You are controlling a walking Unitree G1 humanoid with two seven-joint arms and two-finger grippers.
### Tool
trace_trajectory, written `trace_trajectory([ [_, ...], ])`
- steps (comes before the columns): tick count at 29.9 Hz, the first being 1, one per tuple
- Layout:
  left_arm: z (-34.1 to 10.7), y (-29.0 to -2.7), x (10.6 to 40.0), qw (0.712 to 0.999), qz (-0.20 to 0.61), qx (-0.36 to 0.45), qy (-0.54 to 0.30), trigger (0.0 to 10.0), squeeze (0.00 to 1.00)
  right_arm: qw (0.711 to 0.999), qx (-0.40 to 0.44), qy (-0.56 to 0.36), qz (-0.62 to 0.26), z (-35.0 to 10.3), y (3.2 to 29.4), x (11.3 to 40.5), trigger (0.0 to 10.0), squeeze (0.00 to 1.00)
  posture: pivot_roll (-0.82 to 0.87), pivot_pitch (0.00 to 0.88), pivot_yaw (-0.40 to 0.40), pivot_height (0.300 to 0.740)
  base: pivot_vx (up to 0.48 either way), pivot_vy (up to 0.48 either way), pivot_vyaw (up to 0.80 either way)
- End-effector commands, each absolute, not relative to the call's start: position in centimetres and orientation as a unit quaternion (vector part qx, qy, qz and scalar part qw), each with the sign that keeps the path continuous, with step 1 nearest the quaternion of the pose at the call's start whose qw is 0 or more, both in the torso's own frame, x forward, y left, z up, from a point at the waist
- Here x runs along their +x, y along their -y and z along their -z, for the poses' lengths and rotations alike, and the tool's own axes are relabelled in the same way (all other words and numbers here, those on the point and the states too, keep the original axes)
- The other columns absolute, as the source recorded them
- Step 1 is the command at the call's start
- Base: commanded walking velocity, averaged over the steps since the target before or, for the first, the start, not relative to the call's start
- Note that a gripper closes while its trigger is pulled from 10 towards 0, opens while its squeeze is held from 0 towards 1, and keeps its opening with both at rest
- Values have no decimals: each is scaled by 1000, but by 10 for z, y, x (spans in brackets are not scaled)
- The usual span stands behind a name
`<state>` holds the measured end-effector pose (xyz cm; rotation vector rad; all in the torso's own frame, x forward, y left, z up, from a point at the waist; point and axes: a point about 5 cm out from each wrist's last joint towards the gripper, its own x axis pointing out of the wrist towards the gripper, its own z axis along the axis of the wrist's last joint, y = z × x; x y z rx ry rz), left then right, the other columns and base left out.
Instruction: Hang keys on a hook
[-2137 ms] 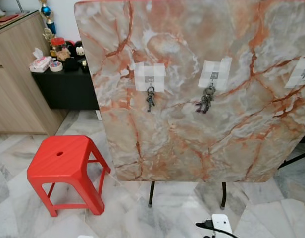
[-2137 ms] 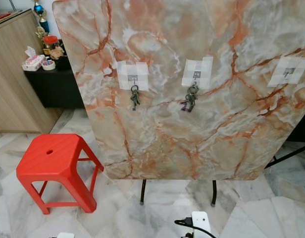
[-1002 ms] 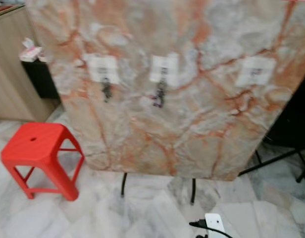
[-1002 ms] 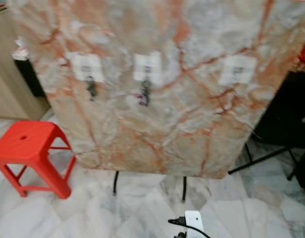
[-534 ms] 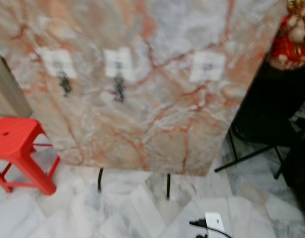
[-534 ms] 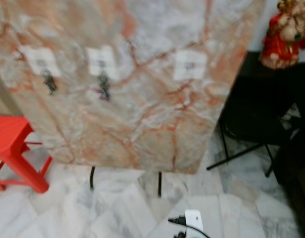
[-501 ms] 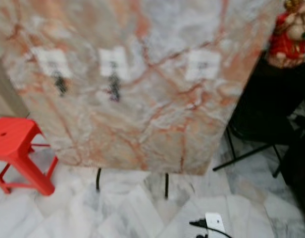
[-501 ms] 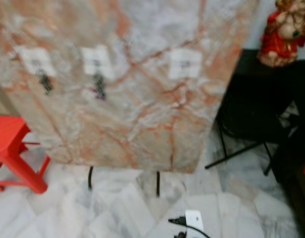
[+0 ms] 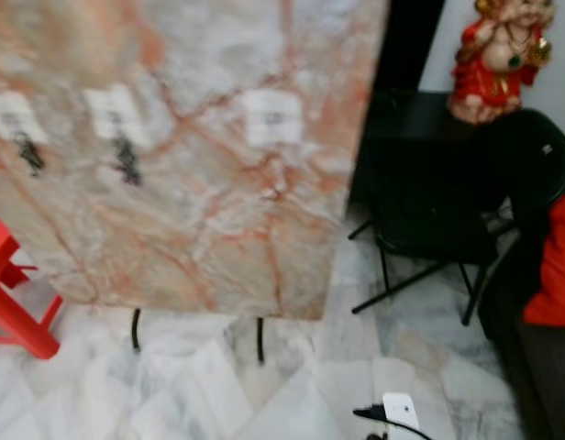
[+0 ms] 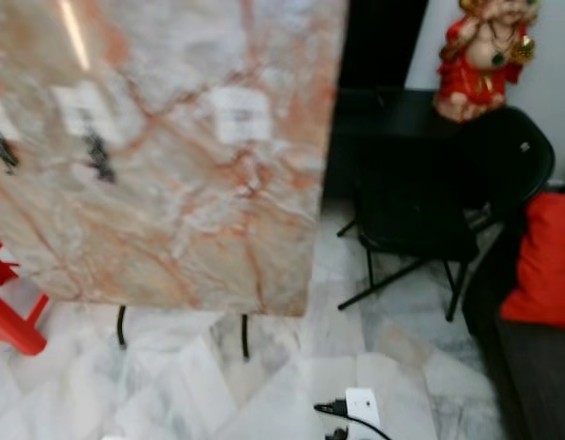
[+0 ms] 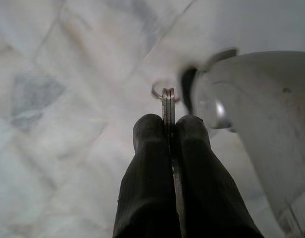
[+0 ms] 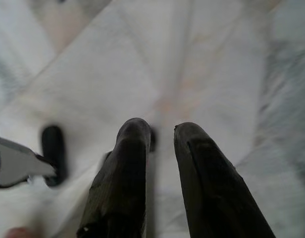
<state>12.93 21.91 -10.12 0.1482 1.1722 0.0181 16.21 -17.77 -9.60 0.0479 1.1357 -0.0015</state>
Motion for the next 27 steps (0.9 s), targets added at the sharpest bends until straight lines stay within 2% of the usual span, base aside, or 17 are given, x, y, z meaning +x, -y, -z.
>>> trace_trajectory([
  [1, 105, -216, 120, 822, -2, 68, -566, 10000, 0, 849, 28, -528, -11, 94, 167, 169, 10000, 0, 7, 0, -5, 740, 0, -262, 0],
  [18, 105, -217, 119, 823, -26, 62, -564, 10000, 0, 849, 34, -527, -6, 94, 168, 170, 10000, 0, 4, 28, -5, 740, 0, 0, 0],
  [27, 105, -220, 118, 824, -30, 61, -562, 10000, 0, 849, 38, -527, -7, 94, 168, 170, 10000, 0, 5, 32, 0, 740, 318, 0, 0],
])
